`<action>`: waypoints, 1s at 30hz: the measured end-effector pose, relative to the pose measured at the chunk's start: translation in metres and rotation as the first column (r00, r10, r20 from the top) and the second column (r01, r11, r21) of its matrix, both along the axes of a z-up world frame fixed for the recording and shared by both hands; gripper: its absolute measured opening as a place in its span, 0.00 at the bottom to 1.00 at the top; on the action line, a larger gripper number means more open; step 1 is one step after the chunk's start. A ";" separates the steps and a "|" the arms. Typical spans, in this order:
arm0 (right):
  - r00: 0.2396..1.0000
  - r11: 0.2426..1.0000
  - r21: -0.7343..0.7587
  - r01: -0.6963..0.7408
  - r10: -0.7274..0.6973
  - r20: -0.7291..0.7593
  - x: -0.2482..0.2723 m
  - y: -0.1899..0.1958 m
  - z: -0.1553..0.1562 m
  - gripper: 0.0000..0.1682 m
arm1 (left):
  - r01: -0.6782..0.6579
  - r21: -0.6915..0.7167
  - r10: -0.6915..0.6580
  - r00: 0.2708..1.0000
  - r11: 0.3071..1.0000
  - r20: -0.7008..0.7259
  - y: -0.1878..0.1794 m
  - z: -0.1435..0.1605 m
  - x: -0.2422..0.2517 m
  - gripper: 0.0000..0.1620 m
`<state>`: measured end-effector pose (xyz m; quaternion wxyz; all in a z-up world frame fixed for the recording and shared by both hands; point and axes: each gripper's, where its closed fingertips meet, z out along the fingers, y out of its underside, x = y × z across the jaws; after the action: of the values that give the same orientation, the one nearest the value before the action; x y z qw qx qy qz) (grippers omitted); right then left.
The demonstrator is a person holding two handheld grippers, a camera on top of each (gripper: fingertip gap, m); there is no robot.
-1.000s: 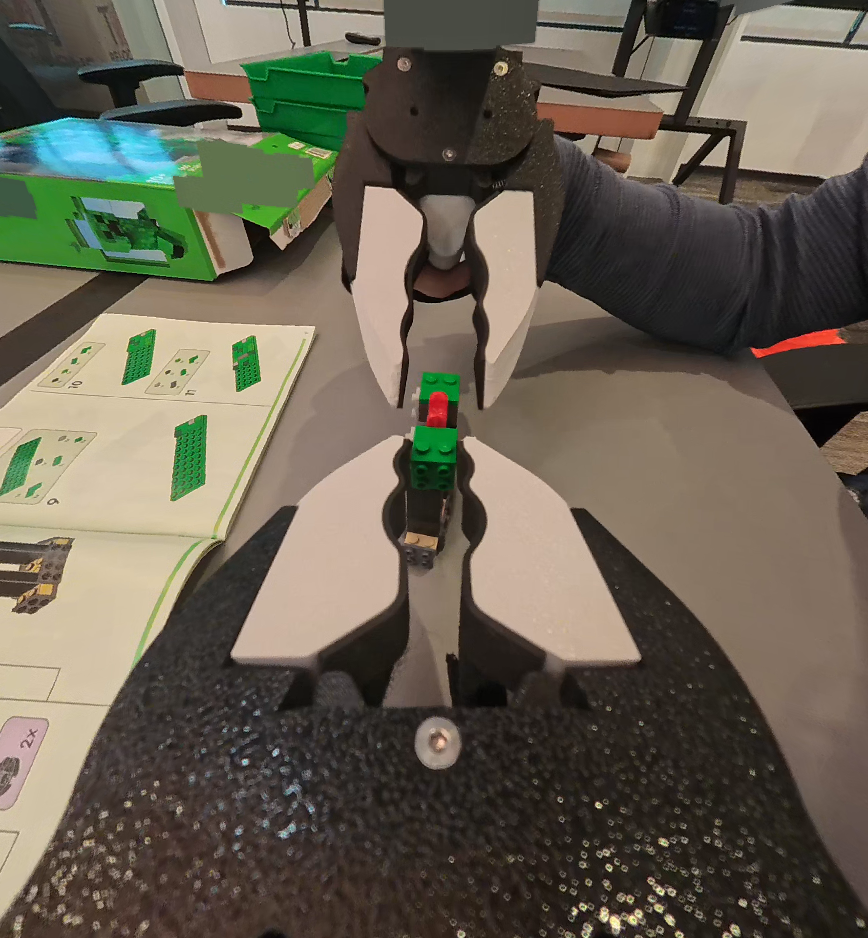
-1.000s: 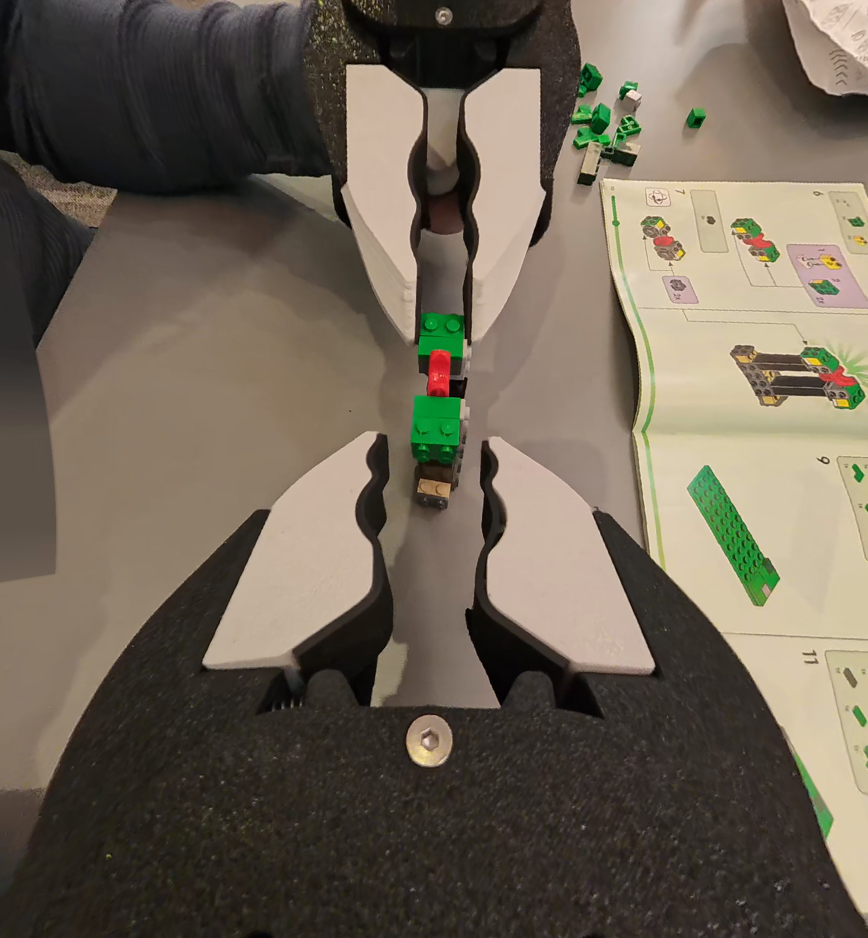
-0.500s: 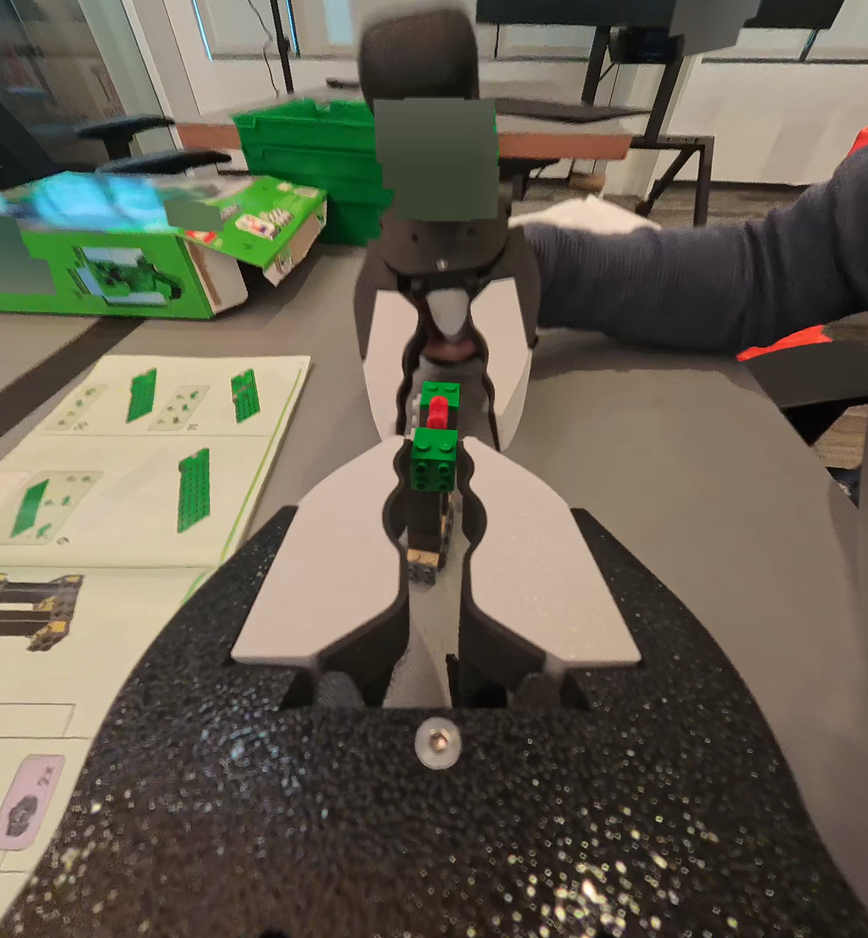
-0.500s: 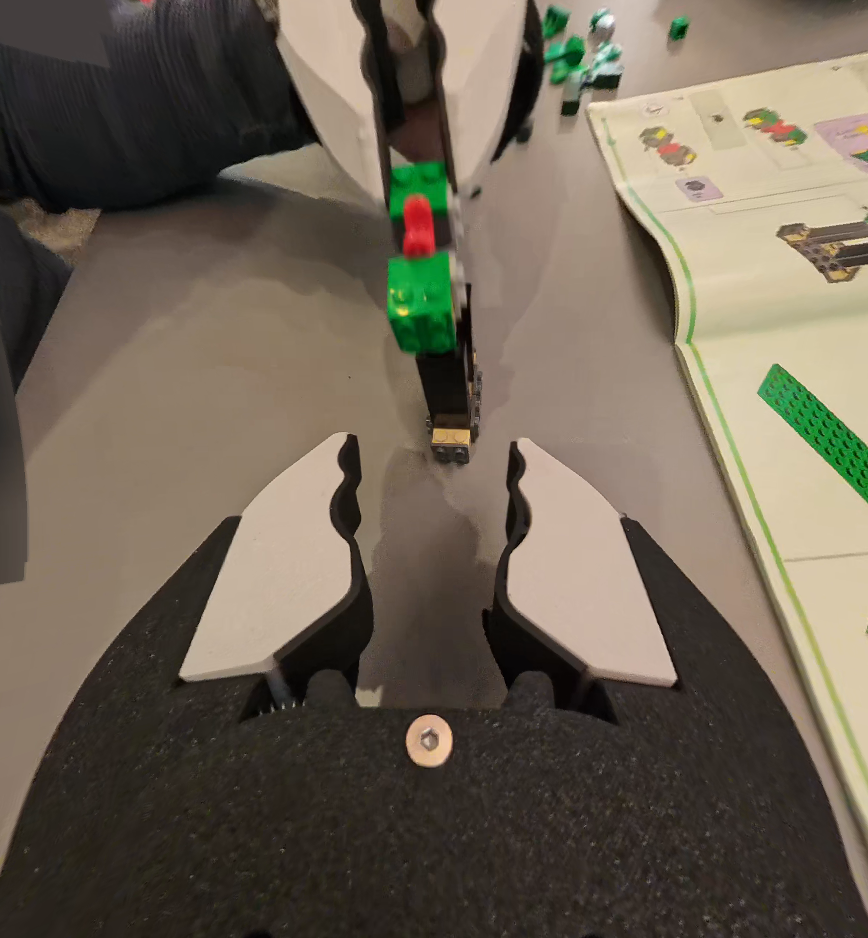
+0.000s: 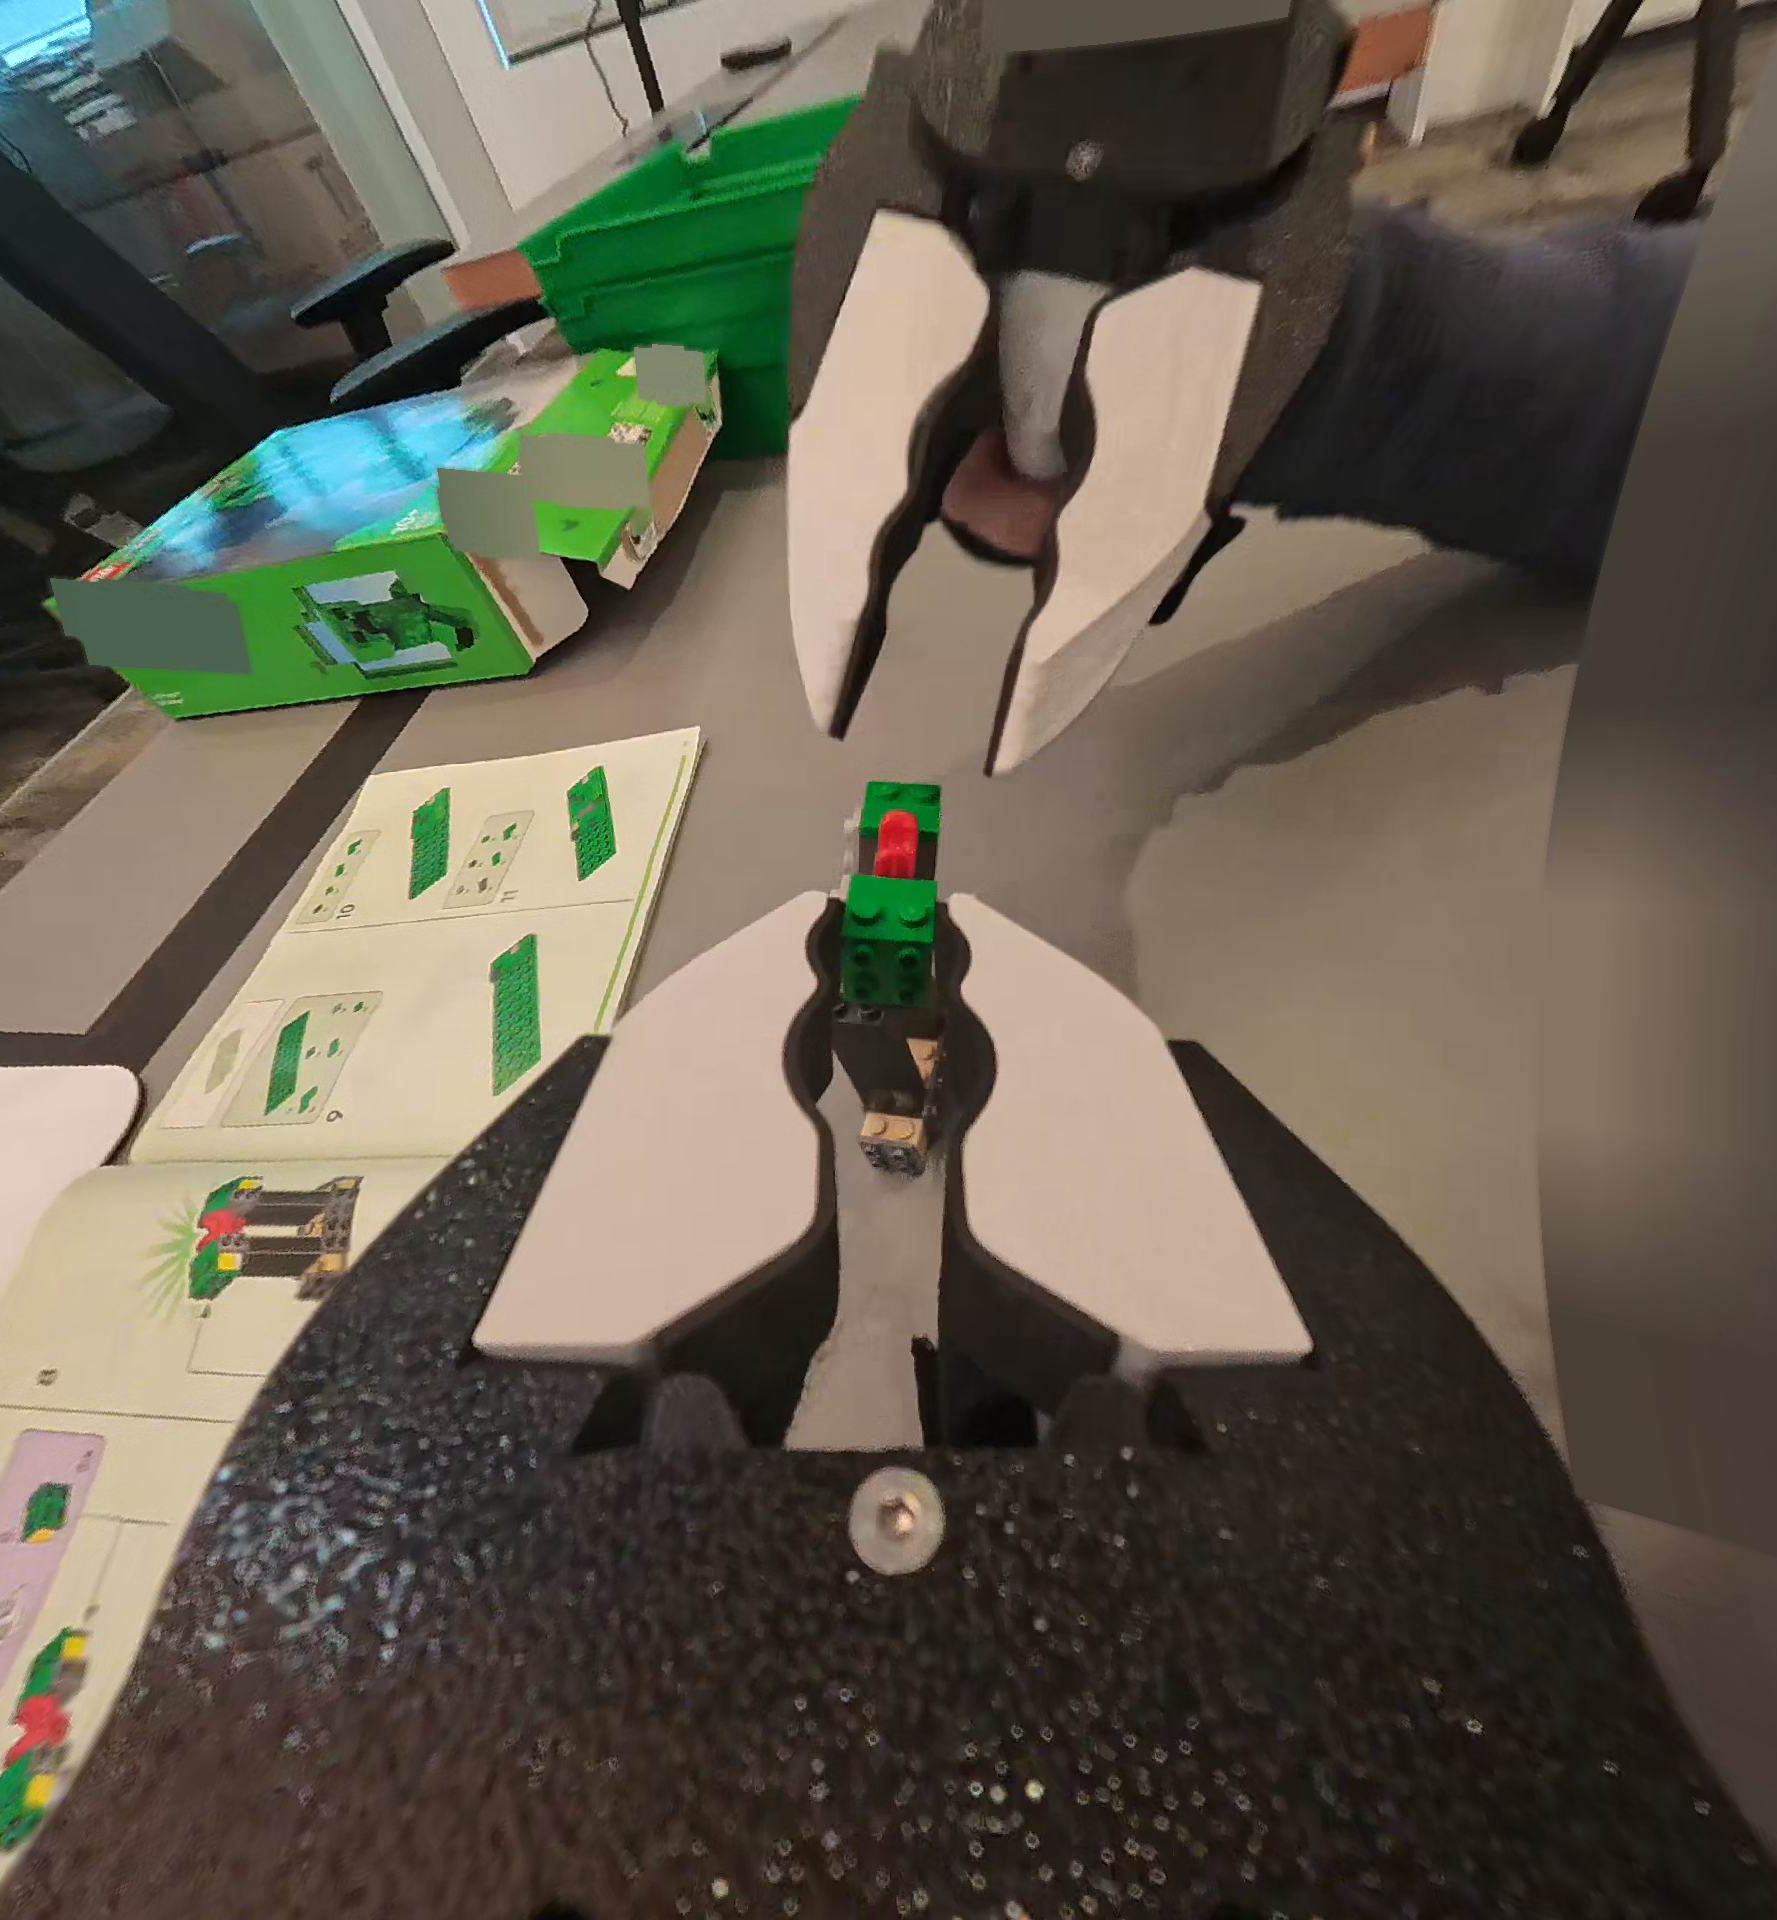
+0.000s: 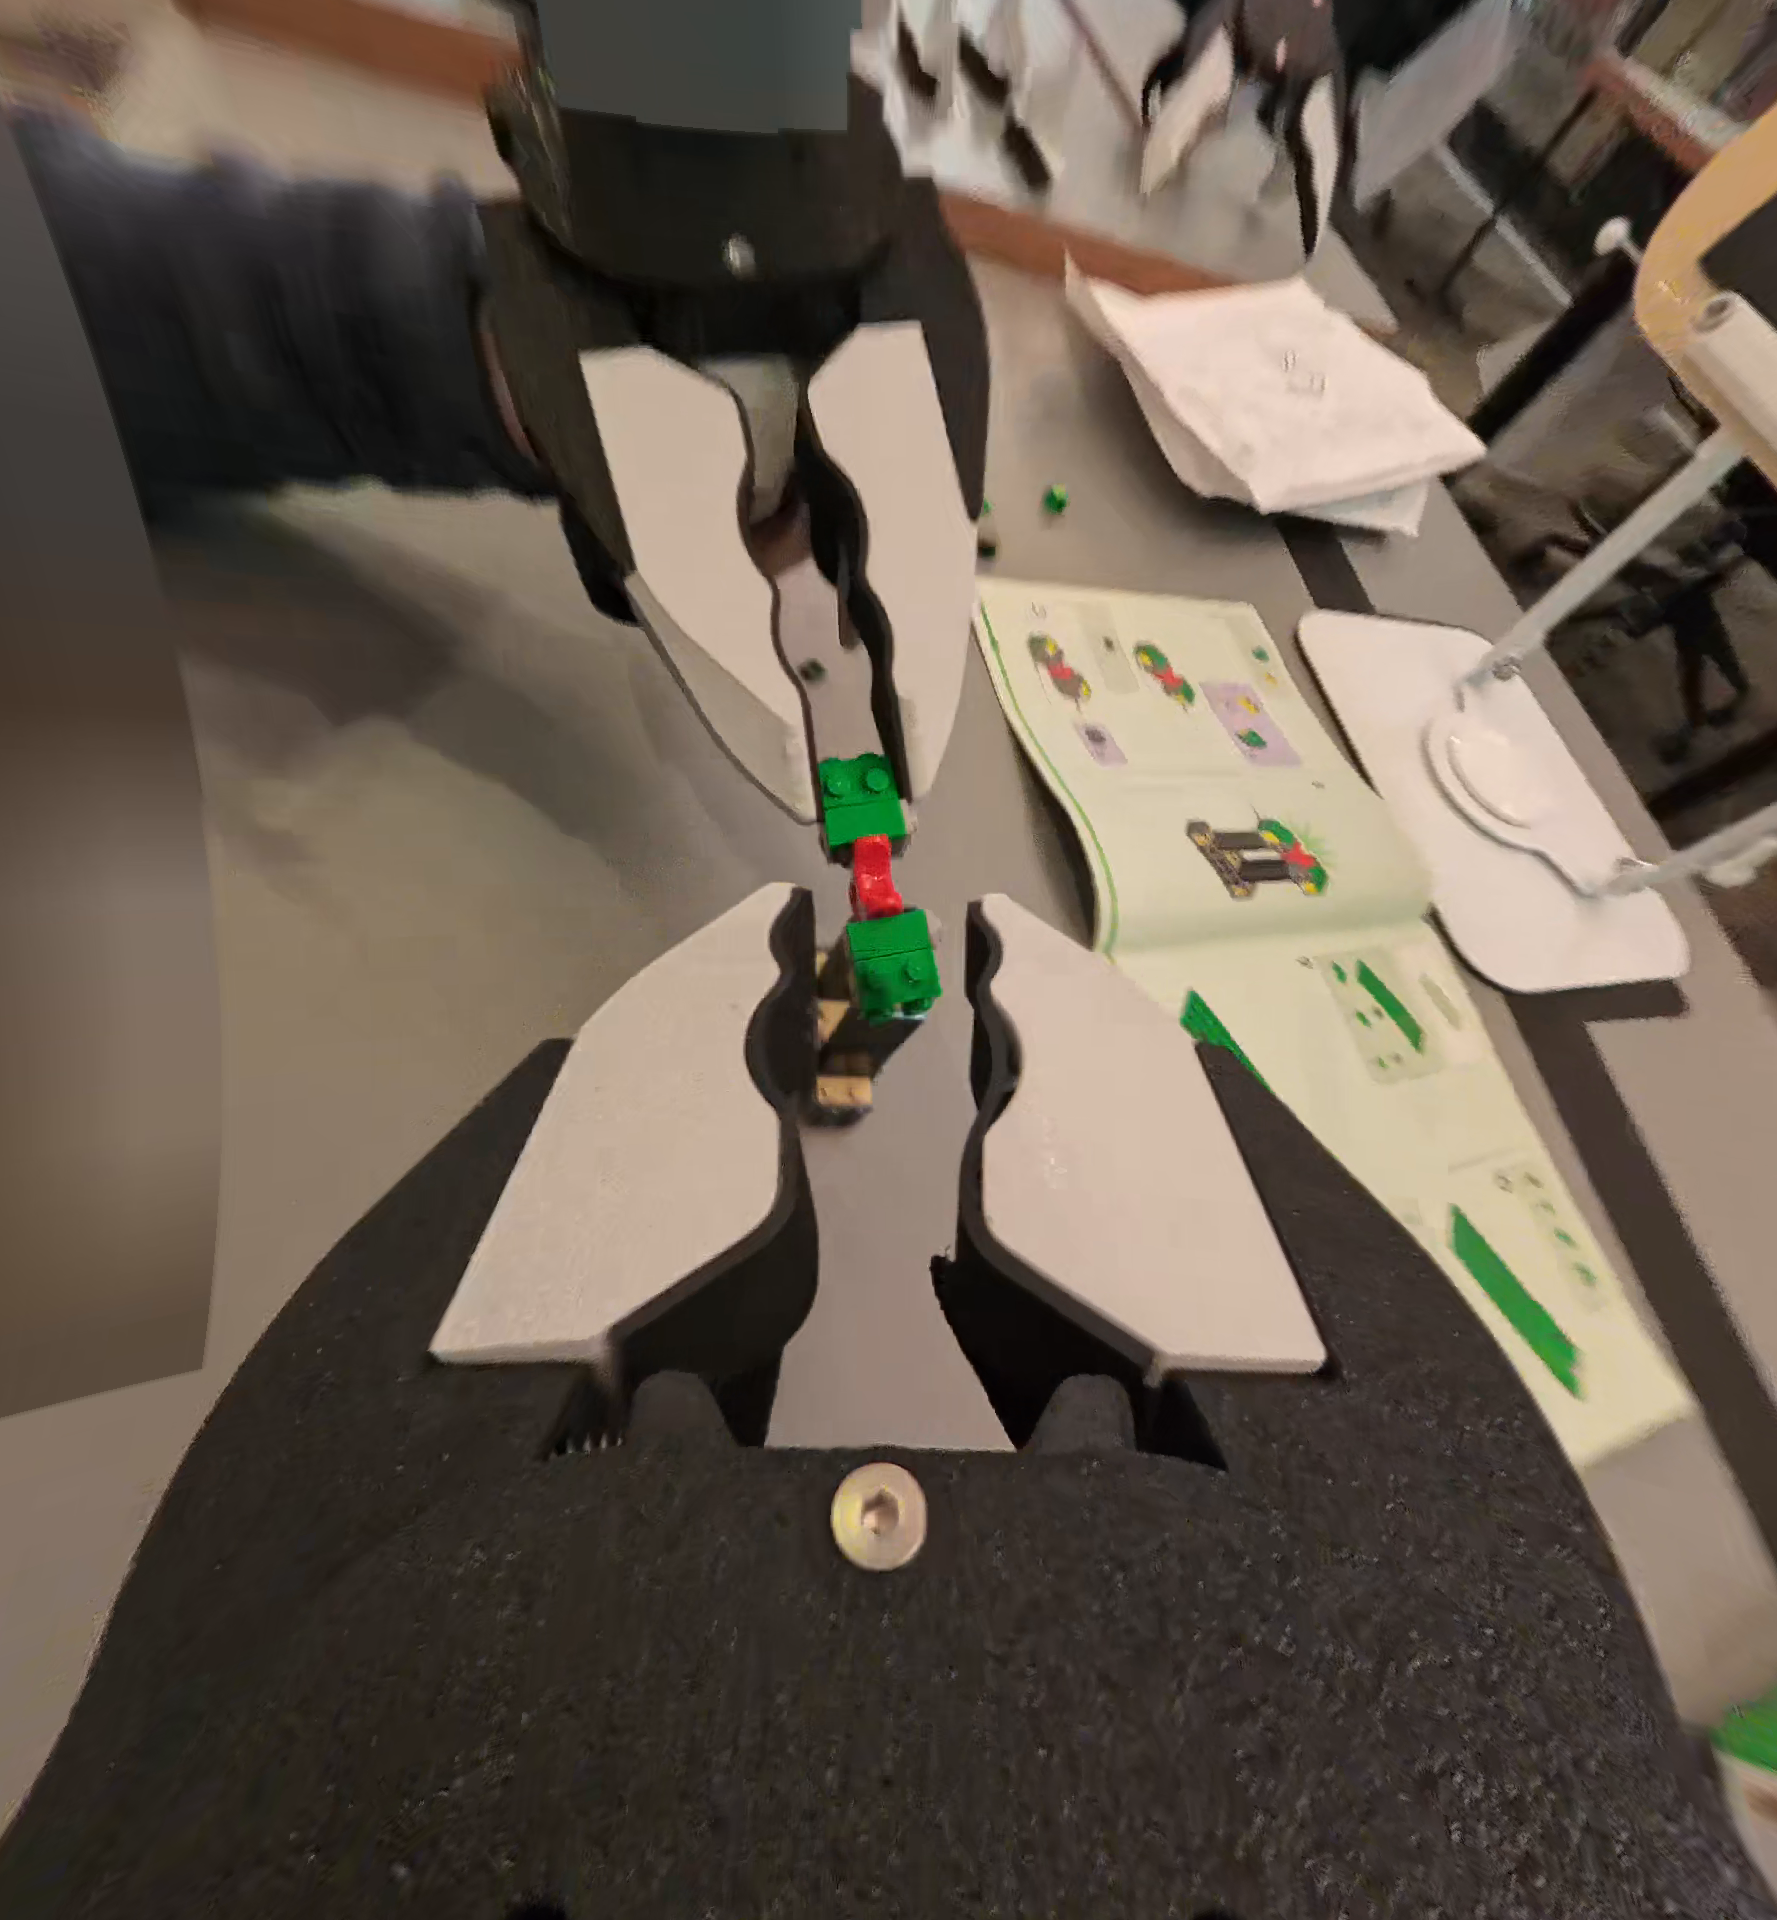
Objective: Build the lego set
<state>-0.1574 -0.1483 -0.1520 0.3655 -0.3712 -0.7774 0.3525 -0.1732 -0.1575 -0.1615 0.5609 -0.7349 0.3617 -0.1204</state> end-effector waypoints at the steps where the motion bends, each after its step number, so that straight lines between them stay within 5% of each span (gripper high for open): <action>1: 1.000 0.998 0.062 0.013 -0.015 0.022 0.001 -0.001 -0.001 0.15 | -0.004 0.001 0.004 0.999 1.000 -0.032 0.000 -0.001 0.001 0.10; 10: 0.977 0.931 0.364 0.009 -0.086 0.195 -0.001 -0.008 -0.022 0.22 | 0.004 0.001 -0.004 0.989 1.000 -0.146 -0.002 -0.004 0.012 0.10; 17: 0.972 0.936 0.350 -0.027 -0.058 0.228 0.002 -0.004 -0.029 0.29 | 0.023 0.011 -0.022 0.992 1.000 -0.127 -0.005 -0.001 0.014 0.10; 25: 0.984 0.984 -0.134 -0.121 0.101 -0.145 0.010 -0.016 0.009 0.35 | 0.103 0.118 -0.126 0.970 0.988 0.208 -0.014 0.034 0.015 0.10; 30: 0.970 0.957 -0.236 -0.167 0.117 -0.212 0.008 -0.019 0.020 0.25 | 0.143 0.128 -0.173 0.949 0.981 0.262 -0.015 0.036 0.023 0.10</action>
<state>-0.1497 -0.1673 -0.1316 0.3639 -0.3211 -0.7112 0.5085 -0.1498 -0.1726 -0.1260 0.6326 -0.6487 0.3448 -0.2452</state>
